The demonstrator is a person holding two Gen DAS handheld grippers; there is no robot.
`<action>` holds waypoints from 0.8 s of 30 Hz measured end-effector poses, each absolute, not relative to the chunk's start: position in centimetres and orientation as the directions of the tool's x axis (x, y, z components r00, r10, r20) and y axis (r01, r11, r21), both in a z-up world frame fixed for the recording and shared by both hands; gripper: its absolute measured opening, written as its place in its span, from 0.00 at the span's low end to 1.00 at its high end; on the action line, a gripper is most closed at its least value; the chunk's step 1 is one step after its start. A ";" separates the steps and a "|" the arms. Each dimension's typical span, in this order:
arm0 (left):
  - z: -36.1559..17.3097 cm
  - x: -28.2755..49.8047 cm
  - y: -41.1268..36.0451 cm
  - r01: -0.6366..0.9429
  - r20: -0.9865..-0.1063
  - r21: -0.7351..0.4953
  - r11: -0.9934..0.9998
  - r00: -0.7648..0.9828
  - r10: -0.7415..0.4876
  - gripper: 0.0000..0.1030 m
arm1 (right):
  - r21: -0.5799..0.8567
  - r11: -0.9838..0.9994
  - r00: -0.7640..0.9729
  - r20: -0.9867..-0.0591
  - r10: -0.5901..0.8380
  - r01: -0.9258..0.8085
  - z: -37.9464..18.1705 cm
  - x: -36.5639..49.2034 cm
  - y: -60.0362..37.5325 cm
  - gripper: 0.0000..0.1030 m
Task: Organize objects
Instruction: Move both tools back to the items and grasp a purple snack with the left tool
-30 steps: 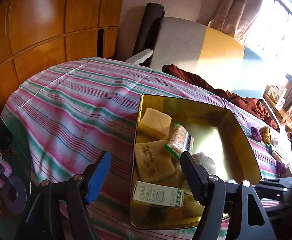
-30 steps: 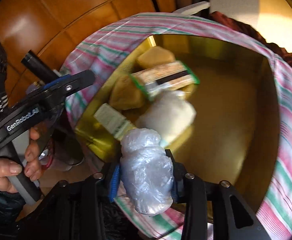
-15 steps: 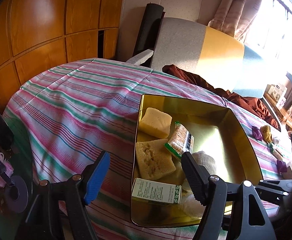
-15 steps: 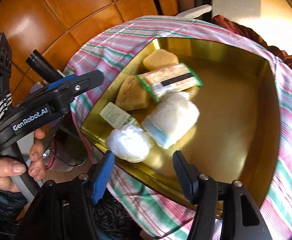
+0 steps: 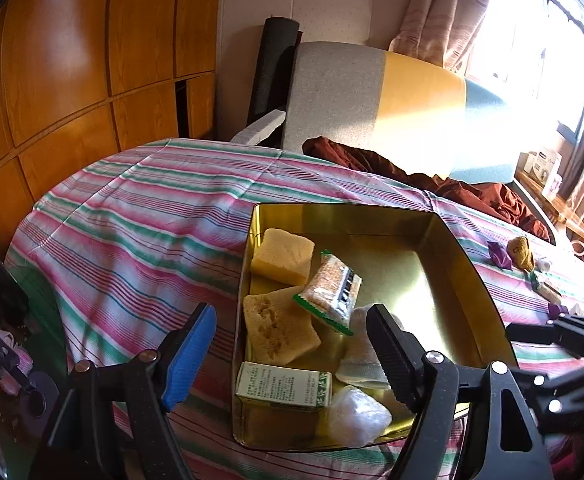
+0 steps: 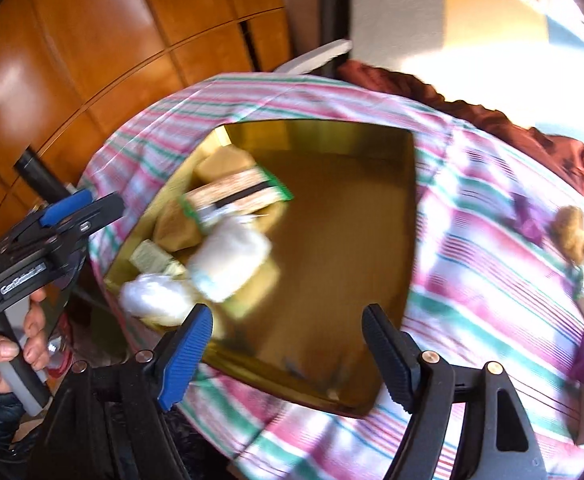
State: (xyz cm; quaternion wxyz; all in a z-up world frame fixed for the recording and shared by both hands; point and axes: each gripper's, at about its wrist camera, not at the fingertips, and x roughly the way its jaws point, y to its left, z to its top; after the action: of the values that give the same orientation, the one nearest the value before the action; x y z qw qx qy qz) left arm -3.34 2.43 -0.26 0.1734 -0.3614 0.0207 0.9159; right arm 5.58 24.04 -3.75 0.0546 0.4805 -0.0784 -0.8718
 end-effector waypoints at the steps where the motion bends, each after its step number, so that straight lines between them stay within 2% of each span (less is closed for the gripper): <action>1: -0.1 -3.2 2.8 -0.342 -0.669 -0.084 -0.936 -0.677 0.307 0.76 | 0.186 -0.983 -0.537 -0.829 -0.155 -0.003 -3.7 5.8 25.0 0.77; 13: 0.6 -2.0 8.5 -0.476 -0.674 -0.036 -0.879 -0.637 0.373 0.77 | 0.093 -0.915 -0.525 -0.839 0.140 -0.392 -2.7 10.2 39.6 0.77; 21: 0.9 -1.1 13.7 -0.578 -0.682 -0.003 -0.816 -0.596 0.424 0.77 | 0.108 -0.710 -0.483 -0.801 0.352 -0.696 -2.6 14.9 51.2 0.81; 24: 0.9 -0.8 15.9 -0.616 -0.690 0.003 -0.788 -0.571 0.444 0.77 | 0.157 -0.608 -0.465 -0.796 0.389 -0.778 -3.9 17.2 54.5 0.81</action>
State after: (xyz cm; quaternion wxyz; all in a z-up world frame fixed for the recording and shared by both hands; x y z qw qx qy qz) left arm -0.78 15.87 0.94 0.3018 -0.3512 0.1223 0.8779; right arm 17.21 54.54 -3.90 -0.3578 0.3737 -0.2606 -0.8151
